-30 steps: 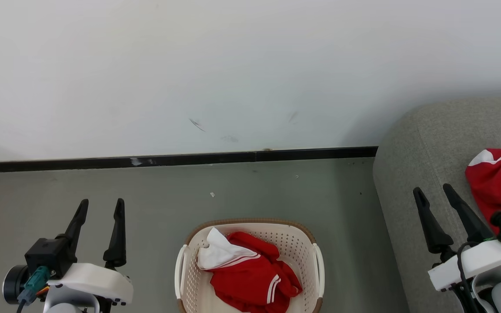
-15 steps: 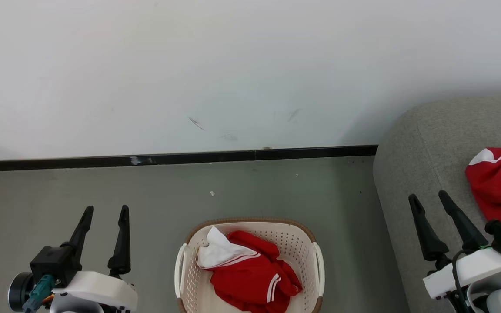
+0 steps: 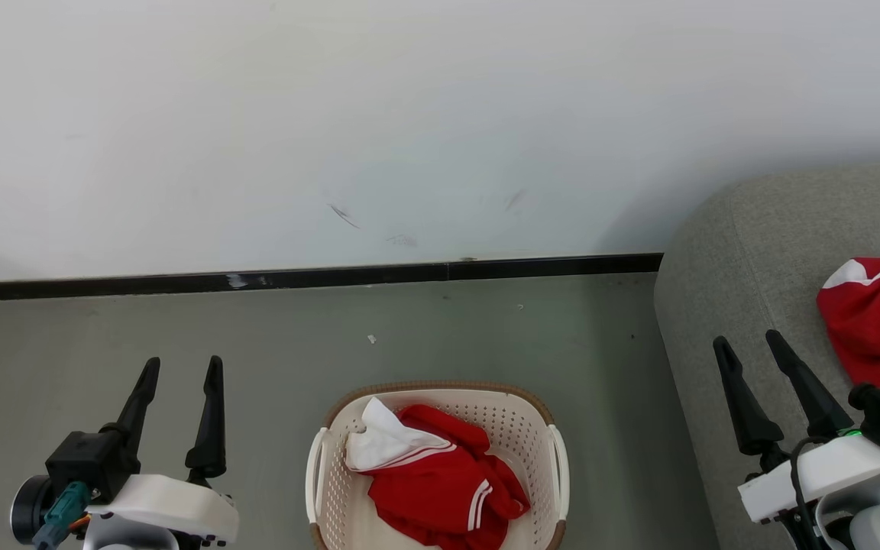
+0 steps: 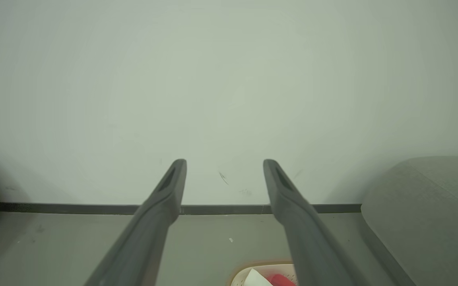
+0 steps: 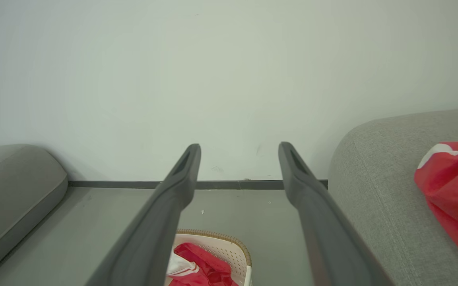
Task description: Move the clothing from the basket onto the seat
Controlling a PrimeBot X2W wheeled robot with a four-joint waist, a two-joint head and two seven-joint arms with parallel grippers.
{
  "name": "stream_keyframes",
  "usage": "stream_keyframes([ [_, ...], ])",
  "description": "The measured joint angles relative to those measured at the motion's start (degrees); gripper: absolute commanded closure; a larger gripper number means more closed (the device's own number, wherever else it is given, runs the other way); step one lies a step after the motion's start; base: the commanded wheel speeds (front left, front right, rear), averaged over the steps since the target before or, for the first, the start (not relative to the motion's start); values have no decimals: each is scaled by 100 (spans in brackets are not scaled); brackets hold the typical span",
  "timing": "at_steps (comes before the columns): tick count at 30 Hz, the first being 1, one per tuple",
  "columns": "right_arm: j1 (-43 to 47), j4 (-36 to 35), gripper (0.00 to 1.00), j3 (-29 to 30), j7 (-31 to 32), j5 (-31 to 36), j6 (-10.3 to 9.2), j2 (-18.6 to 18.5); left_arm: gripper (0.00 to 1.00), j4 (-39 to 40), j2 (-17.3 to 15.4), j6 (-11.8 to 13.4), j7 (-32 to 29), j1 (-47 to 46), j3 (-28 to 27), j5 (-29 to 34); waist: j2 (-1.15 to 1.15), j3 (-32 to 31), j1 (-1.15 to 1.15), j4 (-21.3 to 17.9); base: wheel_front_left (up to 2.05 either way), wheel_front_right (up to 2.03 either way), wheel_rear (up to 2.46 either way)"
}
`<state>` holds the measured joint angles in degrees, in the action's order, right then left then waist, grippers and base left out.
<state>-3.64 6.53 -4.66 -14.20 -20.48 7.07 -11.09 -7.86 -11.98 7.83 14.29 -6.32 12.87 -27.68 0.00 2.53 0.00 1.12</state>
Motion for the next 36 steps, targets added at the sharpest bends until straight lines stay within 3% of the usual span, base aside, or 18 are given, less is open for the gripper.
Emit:
stream_keyframes([
  [36, -18, -204, 0, 35, 0, 49, 0, 86, 0, -79, 331, -508, 0, 67, -68, 338, 0, 412, 0, -156, 0, 0, 0],
])
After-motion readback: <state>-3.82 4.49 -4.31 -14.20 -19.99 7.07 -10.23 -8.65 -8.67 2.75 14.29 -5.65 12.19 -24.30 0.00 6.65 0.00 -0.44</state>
